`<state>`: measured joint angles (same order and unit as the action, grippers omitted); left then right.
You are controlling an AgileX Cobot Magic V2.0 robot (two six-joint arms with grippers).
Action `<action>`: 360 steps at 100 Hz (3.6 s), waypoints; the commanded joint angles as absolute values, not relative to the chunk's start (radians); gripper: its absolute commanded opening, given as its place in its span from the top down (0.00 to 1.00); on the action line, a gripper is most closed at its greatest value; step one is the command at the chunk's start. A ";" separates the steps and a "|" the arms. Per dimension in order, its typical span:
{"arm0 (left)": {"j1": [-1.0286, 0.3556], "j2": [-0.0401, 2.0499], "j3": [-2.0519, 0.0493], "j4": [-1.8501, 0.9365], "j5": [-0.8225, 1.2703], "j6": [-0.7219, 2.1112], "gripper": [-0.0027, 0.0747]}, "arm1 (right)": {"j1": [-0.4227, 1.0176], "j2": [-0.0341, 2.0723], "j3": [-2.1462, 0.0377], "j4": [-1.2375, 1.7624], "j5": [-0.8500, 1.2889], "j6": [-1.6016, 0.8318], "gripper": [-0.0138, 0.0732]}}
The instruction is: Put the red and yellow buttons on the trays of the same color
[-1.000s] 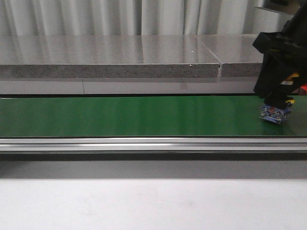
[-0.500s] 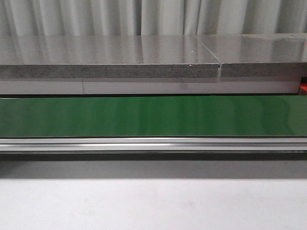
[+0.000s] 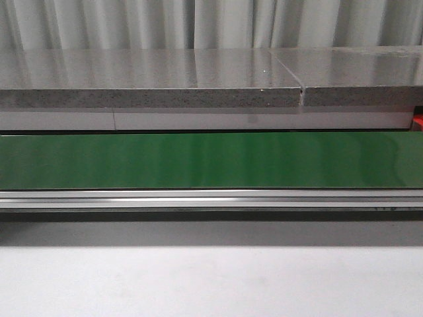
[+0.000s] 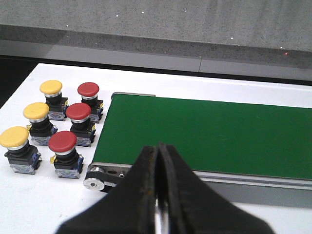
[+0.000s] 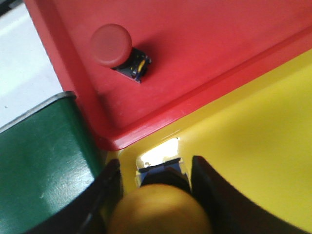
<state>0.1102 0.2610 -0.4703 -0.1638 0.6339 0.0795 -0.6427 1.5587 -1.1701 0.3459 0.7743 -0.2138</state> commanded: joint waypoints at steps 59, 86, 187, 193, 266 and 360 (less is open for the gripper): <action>0.104 0.270 -0.496 -0.181 0.565 0.069 0.99 | -0.647 1.720 -1.121 0.371 0.639 -0.208 0.78; 0.104 0.270 -0.496 -0.181 0.565 0.069 0.99 | -0.647 1.751 -1.121 0.371 0.667 -0.208 0.65; 0.104 0.270 -0.496 -0.181 0.565 0.069 0.99 | -0.370 1.230 -1.121 0.432 0.564 -0.388 0.14; 0.104 0.270 -0.496 -0.181 0.565 0.069 0.99 | -0.319 1.197 -1.117 0.432 0.560 -0.416 0.14; 0.104 0.270 -0.496 -0.181 0.565 0.069 0.99 | 0.033 0.802 -0.745 0.457 0.397 -0.455 0.19; 0.104 0.270 -0.496 -0.181 0.567 0.069 0.99 | 0.033 0.732 -0.703 0.458 0.399 -0.454 0.92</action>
